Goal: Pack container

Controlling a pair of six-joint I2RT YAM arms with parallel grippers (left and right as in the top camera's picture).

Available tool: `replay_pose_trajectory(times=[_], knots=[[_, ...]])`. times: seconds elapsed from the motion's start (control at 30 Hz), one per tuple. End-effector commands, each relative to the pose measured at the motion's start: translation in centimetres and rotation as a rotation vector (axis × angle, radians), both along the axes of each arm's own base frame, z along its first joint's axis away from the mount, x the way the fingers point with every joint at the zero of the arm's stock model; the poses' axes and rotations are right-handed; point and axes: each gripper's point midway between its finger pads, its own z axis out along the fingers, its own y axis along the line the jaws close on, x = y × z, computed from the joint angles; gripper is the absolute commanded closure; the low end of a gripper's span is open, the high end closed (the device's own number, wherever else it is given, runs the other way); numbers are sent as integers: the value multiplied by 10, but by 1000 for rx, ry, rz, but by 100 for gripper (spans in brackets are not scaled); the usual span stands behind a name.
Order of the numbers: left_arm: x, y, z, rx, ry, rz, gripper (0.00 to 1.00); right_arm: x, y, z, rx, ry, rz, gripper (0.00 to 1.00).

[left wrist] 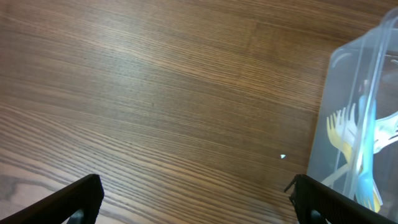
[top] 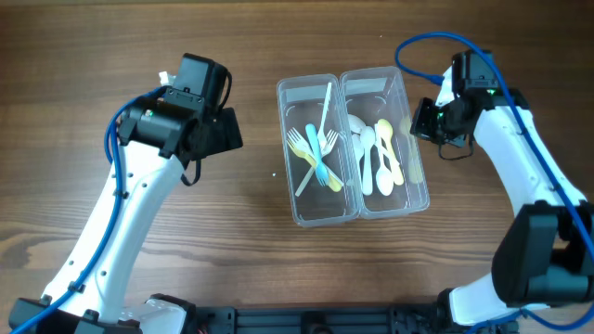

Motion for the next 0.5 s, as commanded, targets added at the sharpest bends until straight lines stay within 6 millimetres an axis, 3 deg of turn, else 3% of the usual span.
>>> replay_pose_trajectory(times=[0.0,0.17,0.33,0.37,0.47], knots=[[0,7,-3,25,10,11,0,-1,4,-15,11,50,-7,96],[1,7,-4,23,7,10,0,0,43,-11,150,18,144,96],[1,6,-4,21,8,10,0,-5,68,-10,170,21,203,96],[1,6,-4,21,8,10,0,-5,71,-10,166,23,205,96],[-1,7,-5,24,16,9,0,2,46,-15,70,32,60,96]])
